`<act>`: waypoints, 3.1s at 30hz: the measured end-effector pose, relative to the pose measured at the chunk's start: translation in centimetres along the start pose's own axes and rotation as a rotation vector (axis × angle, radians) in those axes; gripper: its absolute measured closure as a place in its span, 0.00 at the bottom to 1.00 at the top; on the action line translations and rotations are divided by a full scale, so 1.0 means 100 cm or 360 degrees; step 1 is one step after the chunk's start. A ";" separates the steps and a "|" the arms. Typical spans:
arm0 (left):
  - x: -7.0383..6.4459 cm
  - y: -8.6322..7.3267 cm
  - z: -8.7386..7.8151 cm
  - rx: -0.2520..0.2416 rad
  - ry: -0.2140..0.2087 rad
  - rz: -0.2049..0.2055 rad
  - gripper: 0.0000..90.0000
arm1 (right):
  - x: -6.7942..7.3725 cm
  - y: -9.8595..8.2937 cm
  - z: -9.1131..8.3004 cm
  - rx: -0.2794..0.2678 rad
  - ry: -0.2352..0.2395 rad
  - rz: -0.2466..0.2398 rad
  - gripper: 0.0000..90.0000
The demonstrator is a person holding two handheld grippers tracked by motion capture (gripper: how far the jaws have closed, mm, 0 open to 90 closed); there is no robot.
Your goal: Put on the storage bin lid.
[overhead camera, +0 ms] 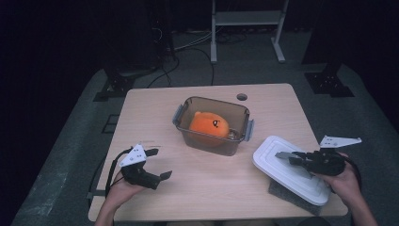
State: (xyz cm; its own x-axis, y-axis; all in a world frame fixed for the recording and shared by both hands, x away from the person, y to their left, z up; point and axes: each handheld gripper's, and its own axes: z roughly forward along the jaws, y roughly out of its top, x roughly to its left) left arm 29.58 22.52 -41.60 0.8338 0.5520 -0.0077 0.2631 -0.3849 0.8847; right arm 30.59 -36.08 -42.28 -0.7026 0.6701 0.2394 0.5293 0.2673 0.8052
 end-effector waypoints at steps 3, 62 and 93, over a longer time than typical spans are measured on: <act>0.000 0.000 -0.001 -0.0003 0.0002 -0.0002 0.03 | 0.002 0.004 -0.004 0.0000 0.0000 -0.0003 0.73; 0.003 0.000 -0.003 -0.0019 0.0002 -0.0011 0.03 | 0.058 0.161 0.009 -0.0026 0.0195 -0.0340 0.73; 0.003 0.000 -0.006 -0.0042 0.0004 -0.0016 0.03 | 0.075 0.213 0.064 0.0020 0.0292 -0.0449 0.73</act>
State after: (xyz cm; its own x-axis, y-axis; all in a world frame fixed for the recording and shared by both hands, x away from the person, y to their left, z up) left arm 29.53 23.17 -41.29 0.8298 0.5579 -0.0155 0.2587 -0.3598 0.8964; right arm 39.68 -20.92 -26.84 -0.8956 0.4328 0.1026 0.3068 0.4340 0.8471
